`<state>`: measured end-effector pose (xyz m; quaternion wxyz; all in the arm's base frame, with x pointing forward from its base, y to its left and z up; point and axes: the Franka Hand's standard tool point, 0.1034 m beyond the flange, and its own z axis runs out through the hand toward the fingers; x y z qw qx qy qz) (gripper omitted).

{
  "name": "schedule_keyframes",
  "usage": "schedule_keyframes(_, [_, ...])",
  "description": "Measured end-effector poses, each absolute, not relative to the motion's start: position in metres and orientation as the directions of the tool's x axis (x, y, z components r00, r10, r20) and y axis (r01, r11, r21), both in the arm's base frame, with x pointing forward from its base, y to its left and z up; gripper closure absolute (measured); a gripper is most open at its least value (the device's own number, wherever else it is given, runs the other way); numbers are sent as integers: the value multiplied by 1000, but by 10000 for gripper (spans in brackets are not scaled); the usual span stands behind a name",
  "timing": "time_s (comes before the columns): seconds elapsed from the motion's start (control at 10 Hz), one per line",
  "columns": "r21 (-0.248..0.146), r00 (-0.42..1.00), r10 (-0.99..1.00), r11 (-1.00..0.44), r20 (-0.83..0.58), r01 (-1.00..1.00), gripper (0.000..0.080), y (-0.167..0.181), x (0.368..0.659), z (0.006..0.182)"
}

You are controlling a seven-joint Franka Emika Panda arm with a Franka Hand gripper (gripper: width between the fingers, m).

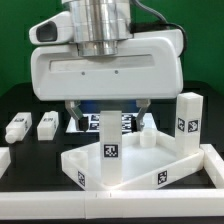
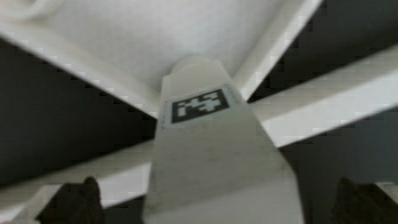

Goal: Assemble desk

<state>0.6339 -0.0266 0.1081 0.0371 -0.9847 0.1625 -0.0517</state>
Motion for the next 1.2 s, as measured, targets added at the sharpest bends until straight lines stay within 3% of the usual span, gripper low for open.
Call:
schedule_keyframes(0.1, [-92,933,-348,-936,87,-341,154,-28,634,108])
schedule_keyframes(0.2, [-91,933,-348,-936,87,-341,310,-28,634,108])
schedule_keyframes(0.3, [-93,928,-363,-930,86,-355,310,-28,634,108])
schedule_keyframes(0.4, [-100,898,-433,-899,78,-426,494,-28,634,107])
schedule_keyframes(0.6, [-107,767,-640,-767,46,-633,515,-34,632,108])
schedule_keyframes(0.8, [-118,500,-866,-496,-6,-860,515,-45,630,109])
schedule_keyframes(1.0, [-134,276,-959,-266,-64,-955,515,-54,630,110])
schedule_keyframes(1.2, [-128,209,-976,-200,-61,-971,515,-47,629,107])
